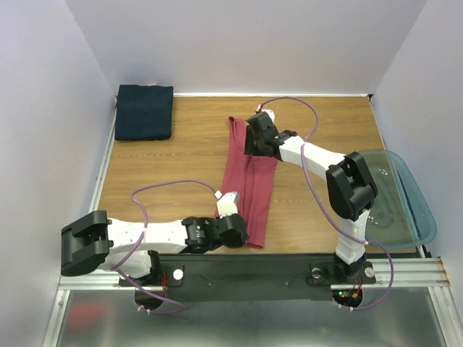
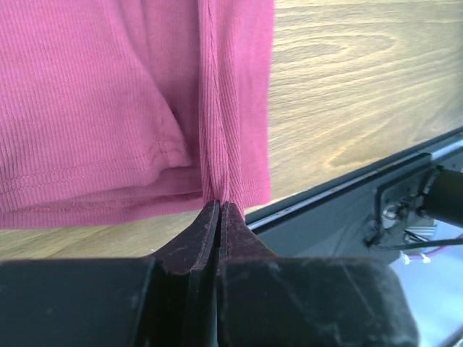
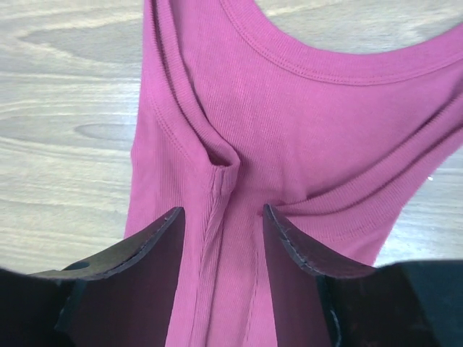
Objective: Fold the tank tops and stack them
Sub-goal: Fold the tank top
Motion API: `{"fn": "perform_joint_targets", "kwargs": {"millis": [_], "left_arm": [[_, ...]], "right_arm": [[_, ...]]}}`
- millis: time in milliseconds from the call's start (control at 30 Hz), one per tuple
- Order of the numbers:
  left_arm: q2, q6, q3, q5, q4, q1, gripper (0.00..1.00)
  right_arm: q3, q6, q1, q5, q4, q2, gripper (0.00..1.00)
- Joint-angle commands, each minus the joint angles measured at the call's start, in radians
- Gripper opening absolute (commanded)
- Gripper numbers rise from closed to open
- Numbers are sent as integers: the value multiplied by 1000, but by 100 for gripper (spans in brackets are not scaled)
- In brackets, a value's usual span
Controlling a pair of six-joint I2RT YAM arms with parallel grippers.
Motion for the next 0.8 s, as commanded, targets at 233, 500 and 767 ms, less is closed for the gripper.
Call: {"fn": "perform_joint_targets", "kwargs": {"millis": [233,500,767], "left_arm": [[84,-10,-27,-11,67,1,0],[81,-16,-37,-10,67,4,0],[88,-13,-34,-5,65,4,0]], "right_arm": [[-60,11,21,29,16,-20,54],[-67,9,35,89,15,16,39],[-77,6,49,161,11,32,40]]}}
